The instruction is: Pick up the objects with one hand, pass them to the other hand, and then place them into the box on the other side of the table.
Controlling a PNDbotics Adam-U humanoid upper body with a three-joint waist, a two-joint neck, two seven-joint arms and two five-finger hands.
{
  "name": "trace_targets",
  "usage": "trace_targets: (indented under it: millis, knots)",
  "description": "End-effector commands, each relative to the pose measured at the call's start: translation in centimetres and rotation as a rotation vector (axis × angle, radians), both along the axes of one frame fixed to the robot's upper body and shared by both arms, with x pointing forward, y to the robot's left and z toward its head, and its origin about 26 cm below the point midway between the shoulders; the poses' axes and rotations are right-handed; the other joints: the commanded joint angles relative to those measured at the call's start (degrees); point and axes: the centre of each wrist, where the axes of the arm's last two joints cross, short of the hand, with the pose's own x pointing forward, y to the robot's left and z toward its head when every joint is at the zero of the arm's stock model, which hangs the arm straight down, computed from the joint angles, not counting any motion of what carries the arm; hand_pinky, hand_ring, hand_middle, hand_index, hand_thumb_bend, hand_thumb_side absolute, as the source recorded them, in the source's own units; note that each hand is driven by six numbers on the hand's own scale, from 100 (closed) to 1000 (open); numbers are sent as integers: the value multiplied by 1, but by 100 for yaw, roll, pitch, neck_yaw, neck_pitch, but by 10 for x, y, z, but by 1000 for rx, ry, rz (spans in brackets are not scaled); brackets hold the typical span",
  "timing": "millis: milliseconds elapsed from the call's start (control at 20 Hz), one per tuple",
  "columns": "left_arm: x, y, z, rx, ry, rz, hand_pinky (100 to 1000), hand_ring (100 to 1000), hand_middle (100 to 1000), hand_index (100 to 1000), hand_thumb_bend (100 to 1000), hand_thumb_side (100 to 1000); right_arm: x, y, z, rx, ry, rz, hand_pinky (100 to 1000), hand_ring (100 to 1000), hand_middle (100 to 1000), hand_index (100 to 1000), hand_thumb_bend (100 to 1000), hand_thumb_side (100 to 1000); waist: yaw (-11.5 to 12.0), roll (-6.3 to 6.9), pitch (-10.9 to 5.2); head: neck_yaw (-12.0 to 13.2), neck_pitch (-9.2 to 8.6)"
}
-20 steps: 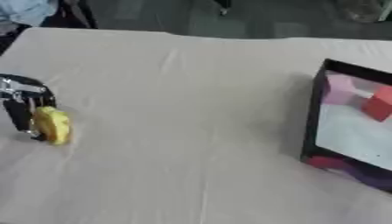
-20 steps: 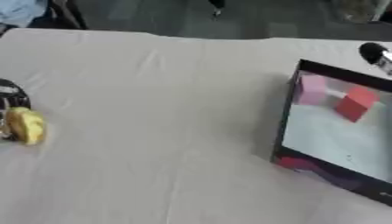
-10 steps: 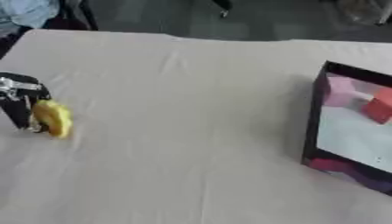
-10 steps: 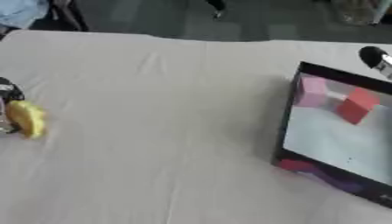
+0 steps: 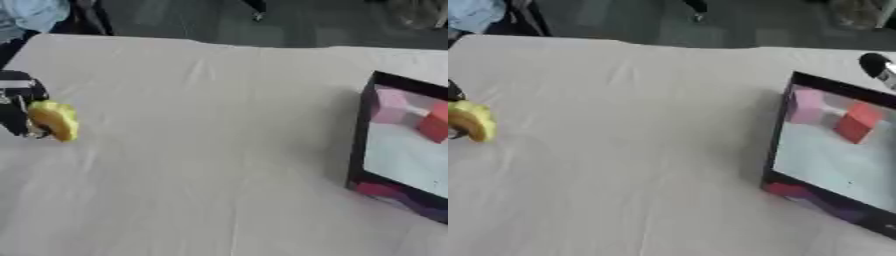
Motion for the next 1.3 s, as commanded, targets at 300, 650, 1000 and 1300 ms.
trace_targets:
  millis: [300,650,1000,1300]
  knots:
    - [-14,1,24,-127,-215,17,645,586,461,526,169,100,-2,0,17,-41,-62,22,915,940,791,869,625,324,27,-43,-71,3,-70]
    - [-19,-26,22,-232,-312,12,634,568,453,526,120,100,2,12,32,-118,-108,118,918,954,807,883,620,334,30,-48,-96,-27,-50]
    - [-20,-50,18,-304,-373,-18,629,560,448,529,100,100,5,23,47,-205,-158,199,918,956,821,888,645,329,23,-53,-115,-66,-24]
    - [-16,-92,6,-375,-440,-79,621,547,439,529,100,100,8,48,68,-427,-195,344,920,961,840,894,662,335,16,-76,-172,-91,5]
